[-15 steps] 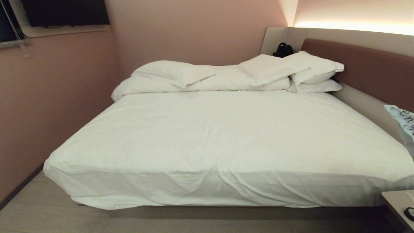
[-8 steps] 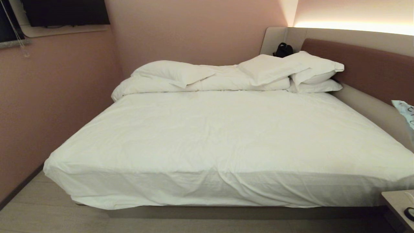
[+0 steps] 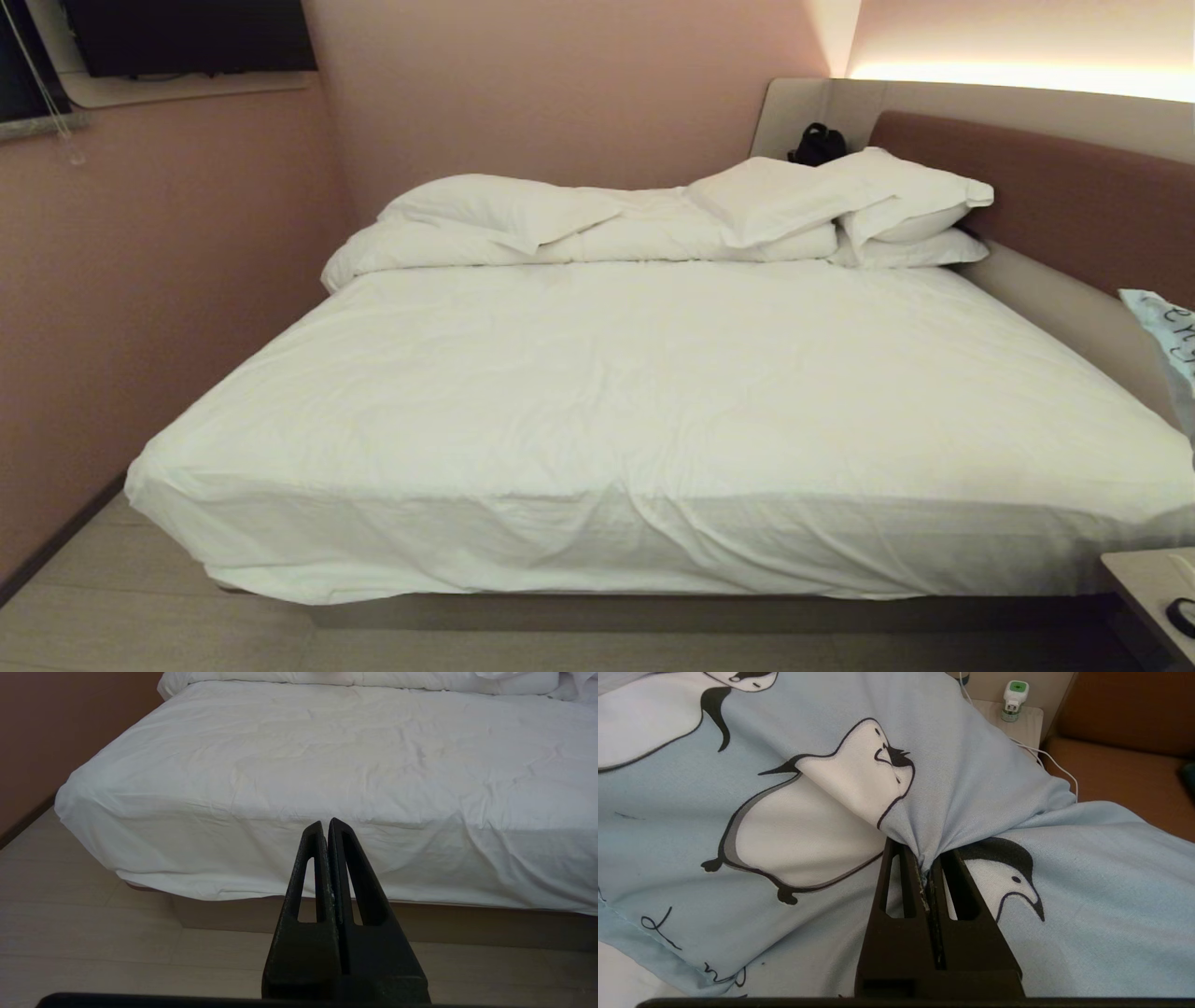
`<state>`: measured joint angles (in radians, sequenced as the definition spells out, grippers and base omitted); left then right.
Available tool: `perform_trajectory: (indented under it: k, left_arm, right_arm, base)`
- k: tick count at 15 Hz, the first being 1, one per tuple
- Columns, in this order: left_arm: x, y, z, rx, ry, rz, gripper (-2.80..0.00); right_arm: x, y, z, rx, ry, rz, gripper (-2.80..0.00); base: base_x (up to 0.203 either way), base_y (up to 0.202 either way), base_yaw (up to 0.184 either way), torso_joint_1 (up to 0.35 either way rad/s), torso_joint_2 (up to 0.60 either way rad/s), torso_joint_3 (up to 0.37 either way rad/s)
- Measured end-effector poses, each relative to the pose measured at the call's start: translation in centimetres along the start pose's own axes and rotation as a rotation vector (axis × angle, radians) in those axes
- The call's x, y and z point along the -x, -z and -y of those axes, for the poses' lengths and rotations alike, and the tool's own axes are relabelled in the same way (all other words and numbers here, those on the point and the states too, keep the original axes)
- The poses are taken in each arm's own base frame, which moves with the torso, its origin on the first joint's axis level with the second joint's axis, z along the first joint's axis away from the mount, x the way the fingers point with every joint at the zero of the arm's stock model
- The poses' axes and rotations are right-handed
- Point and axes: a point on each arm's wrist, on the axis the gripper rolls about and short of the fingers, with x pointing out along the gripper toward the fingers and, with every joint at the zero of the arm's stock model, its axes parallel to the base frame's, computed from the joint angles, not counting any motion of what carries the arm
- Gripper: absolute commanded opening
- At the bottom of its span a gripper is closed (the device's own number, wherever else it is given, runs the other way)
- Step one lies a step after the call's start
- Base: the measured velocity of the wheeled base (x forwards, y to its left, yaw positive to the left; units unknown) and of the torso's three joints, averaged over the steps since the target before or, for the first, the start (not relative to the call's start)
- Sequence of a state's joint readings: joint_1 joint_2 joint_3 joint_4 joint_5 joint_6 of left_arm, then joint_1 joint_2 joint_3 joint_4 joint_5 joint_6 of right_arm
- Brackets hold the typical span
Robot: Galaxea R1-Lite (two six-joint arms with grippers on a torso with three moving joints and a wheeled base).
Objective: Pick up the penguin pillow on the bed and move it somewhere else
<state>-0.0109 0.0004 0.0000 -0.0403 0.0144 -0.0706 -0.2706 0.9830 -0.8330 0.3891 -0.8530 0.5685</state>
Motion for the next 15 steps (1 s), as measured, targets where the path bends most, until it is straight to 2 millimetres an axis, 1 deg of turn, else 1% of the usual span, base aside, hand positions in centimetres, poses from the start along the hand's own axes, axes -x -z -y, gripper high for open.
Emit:
perform_trajectory:
  k: [4, 9, 12, 15]
  left_arm:
    - [0.0, 0.0, 0.0, -0.004, 0.0, 0.0, -2.8]
    - [0.0, 0.0, 0.0, -0.001, 0.0, 0.0, -2.8]
    - [0.0, 0.0, 0.0, 0.001, 0.001, 0.0, -2.8]
    - [0.0, 0.0, 0.0, 0.002, 0.002, -0.001, -2.8]
  right_arm:
    - [0.1, 0.6, 1.0, -0.032, 0.029, 0.003, -2.8]
    - [0.2, 1.1, 2.6, -0.111, 0.109, 0.025, -2.8]
    - [0.3, 1.5, 3.8, -0.153, 0.182, 0.044, -2.8]
    - [0.7, 2.4, 4.9, -0.172, 0.225, 0.057, -2.8]
  base:
    - [0.0, 0.017, 0.0, 0.001, 0.0, 0.002]
    - [0.0, 0.148, 0.003, 0.002, 0.0, 0.0]
    - [0.0, 0.0, 0.0, 0.0, 0.0, 0.0]
    - [0.0, 0.0, 0.0, 0.0, 0.0, 0.0]
